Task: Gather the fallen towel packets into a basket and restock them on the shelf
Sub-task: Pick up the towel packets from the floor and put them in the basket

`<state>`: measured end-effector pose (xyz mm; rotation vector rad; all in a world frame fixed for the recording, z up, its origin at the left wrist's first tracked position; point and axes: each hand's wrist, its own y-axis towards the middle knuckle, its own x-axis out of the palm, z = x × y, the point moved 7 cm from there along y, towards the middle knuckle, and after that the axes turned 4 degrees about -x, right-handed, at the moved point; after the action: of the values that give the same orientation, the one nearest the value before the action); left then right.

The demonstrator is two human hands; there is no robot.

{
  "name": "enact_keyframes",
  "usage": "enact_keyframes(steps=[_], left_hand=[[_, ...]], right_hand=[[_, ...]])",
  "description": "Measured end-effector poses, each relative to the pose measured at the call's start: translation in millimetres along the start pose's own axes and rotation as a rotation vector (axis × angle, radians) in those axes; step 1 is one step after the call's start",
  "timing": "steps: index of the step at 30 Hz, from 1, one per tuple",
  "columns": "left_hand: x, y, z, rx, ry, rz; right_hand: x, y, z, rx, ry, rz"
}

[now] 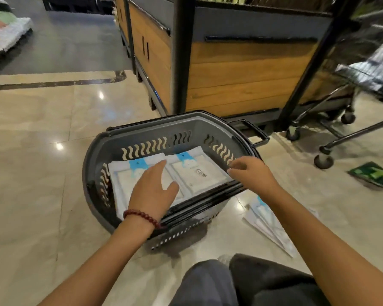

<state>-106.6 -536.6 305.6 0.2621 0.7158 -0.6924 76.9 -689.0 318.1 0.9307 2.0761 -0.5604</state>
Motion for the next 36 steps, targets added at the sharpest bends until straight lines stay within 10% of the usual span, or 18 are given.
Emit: enact_keyframes(steps=[6,14,29,36], left_hand=[[115,-38,83,0.257,-0.080,-0.309],[341,-46,68,-0.035,0.035,-0.673],[565,-32,-18,-0.604,-0.201,-0.582],[579,-55,-44,-0.734,-0.293,-0.527]], right_hand=[[-75,-57,145,0.358,-0.033,0.022],[-43,-78,376,0.583,-0.062,-0.069],[42,116,613,0.317,-0.494,-0.448],[51,124,640,0.130,-0.643,-0.319]])
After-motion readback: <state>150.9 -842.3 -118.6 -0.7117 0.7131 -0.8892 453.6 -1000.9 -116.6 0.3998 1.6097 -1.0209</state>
